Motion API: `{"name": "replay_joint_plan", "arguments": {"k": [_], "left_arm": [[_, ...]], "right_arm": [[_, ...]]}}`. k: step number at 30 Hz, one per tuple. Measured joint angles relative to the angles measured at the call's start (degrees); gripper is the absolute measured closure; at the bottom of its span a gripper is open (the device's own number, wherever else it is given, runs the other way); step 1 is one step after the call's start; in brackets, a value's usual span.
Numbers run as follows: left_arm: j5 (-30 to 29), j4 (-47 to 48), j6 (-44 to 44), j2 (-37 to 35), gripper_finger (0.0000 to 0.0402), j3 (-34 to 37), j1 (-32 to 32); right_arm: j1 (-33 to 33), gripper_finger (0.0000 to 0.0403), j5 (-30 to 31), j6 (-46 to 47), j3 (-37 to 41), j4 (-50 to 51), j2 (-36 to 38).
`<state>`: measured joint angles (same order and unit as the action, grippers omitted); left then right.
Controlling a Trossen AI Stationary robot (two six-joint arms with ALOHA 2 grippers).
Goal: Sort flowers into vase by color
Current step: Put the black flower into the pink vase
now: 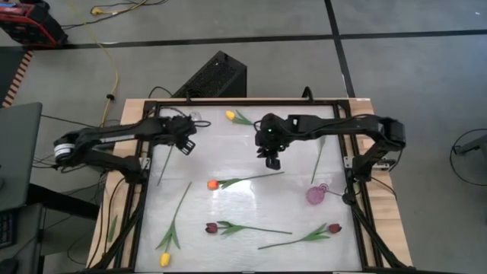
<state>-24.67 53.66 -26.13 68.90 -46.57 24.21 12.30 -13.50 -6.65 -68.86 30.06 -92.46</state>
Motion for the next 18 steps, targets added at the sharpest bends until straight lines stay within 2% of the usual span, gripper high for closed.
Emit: {"name": "replay_joint_plan", "arguments": {"k": [4,7,10,13,18], "left_arm": [[3.4,0.25,2.36,4.53,0.023,0.88,5.04],[7.16,-3.11,4.4,6.33,0.023,4.59,8.95],[10.19,-6.94,5.83,6.61,0.023,9.06,12.52],[10.4,-10.22,6.72,6.37,0.023,12.16,14.99],[15.28,-15.63,9.08,5.82,0.023,15.53,17.0]], "right_arm": [[0.06,0.0285,-0.15,-0.8,0.0,1.53,-0.66],[-0.3,0.0285,-0.15,-2.0,0.0,2.57,-0.21],[-0.32,0.0285,-0.24,-2.43,0.0,3.02,0.49],[-0.3,0.0285,-0.33,-2.6,-0.06,2.6,1.06],[-0.27,0.0285,-0.33,-2.84,0.0,2.58,1.16]]}}
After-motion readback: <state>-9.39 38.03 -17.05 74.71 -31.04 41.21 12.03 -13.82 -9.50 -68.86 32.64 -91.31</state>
